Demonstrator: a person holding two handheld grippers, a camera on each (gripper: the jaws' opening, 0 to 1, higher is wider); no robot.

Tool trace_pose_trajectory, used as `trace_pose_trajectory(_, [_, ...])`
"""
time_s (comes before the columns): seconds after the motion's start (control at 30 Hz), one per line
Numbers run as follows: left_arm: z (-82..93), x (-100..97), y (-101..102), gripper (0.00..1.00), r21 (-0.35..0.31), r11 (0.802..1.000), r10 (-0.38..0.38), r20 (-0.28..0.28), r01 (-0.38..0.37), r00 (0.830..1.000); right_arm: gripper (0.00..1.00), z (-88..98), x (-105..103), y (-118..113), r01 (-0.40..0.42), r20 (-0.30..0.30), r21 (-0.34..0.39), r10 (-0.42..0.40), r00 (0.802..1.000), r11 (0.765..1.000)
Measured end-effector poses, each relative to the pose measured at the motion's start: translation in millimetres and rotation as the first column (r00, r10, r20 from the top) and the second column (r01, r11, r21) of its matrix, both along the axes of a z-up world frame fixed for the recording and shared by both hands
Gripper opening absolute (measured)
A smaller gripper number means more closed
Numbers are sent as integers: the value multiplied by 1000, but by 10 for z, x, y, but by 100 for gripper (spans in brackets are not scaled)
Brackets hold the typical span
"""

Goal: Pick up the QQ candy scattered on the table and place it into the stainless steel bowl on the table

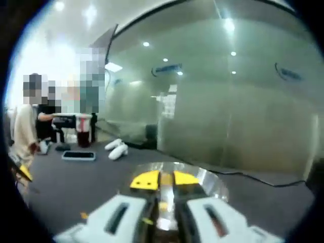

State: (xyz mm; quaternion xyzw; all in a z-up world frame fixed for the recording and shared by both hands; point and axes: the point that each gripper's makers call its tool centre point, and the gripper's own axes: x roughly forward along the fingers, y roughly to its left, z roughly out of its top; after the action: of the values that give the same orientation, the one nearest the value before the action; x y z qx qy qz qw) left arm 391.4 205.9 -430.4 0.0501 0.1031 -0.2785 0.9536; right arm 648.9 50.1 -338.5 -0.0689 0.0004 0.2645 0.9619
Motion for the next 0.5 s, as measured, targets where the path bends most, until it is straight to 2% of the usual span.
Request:
trace_pose_trajectory(0.2, [-20,-4,23,47,-5,1000,5,-2,-5,1000,11,-23,61,-30,5,-16,1,-5,1000,1000])
trace_pose_trajectory(0.3, [0,-14,-13,47,-17,1000,-12,7,13,1000,23,-119,23,58,-35,-58,13,35,998,999])
trace_pose_trajectory(0.5, [23,-16,-53,47,-1,1000,-28,16,28,999,22,-123,3,61,-38,-53,8,39,998,999])
